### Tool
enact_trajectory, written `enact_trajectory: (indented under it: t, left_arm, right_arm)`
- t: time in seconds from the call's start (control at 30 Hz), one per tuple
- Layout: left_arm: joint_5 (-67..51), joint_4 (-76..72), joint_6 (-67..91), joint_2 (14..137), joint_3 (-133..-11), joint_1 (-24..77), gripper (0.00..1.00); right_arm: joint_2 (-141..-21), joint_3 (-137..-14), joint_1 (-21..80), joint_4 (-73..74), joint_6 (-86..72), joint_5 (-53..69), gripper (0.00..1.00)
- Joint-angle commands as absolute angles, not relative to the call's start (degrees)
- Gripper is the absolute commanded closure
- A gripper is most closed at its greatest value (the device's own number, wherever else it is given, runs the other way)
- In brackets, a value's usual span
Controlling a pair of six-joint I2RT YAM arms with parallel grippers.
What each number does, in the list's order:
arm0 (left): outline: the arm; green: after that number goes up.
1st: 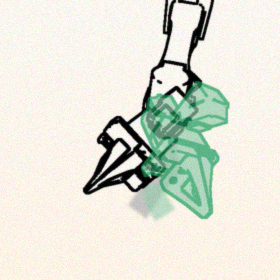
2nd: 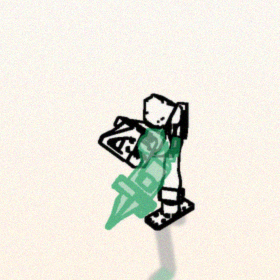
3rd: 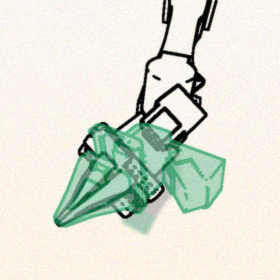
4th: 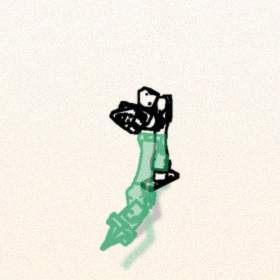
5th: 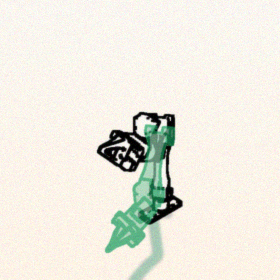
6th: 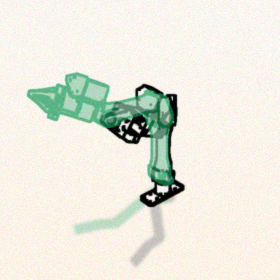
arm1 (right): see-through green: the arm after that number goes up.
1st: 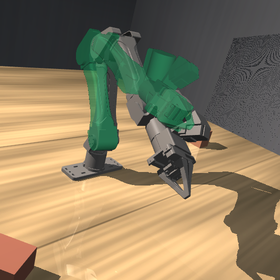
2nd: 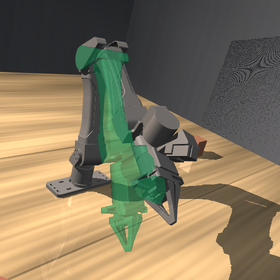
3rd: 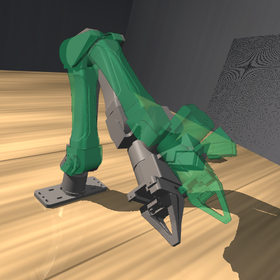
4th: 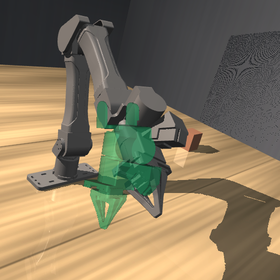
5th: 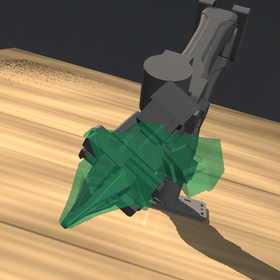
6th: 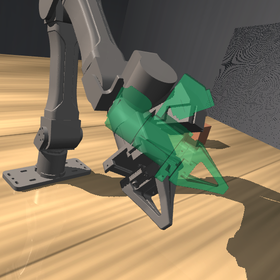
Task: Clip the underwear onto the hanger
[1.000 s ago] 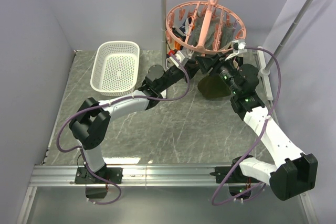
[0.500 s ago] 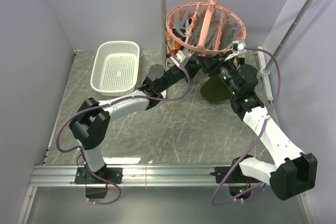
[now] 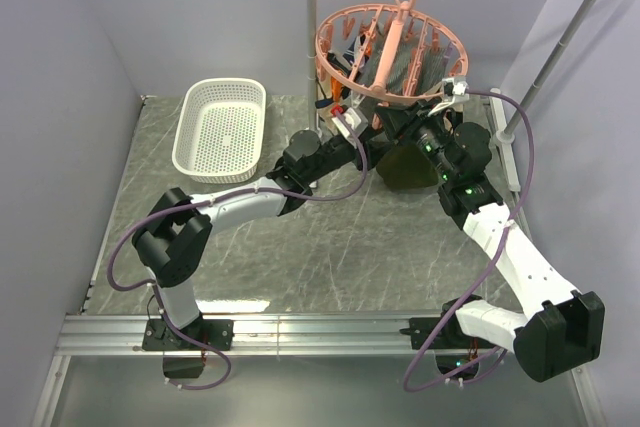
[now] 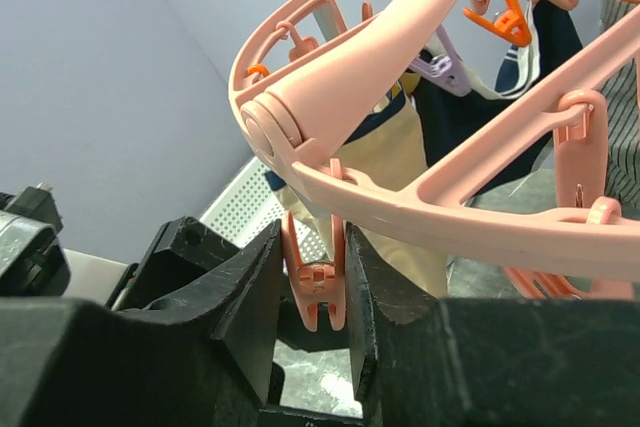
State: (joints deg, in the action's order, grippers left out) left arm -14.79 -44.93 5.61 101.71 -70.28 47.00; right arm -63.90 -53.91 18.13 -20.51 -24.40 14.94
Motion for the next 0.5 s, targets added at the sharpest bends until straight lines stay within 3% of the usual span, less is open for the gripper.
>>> enact_trajectory:
  t: [0.0, 0.2, 0.47]
  left_arm:
    - [-14.6, -46.1, 6.1, 98.4, -70.8, 46.6, 0.49]
    - [-13.5, -47.5, 7.3, 98.4, -72.2, 45.9, 0.49]
    - [-13.6, -48.3, 7.5, 98.8, -73.9, 45.9, 0.59]
  right_arm:
    - [-63.7, -55.8, 18.4, -22.9, -25.1, 16.8, 1.0]
    - [-64.0, -55.8, 17.8, -23.5, -25.4, 19.3, 1.0]
    - [-64.2, -54.7, 17.7, -24.6, -24.3, 22.5, 1.0]
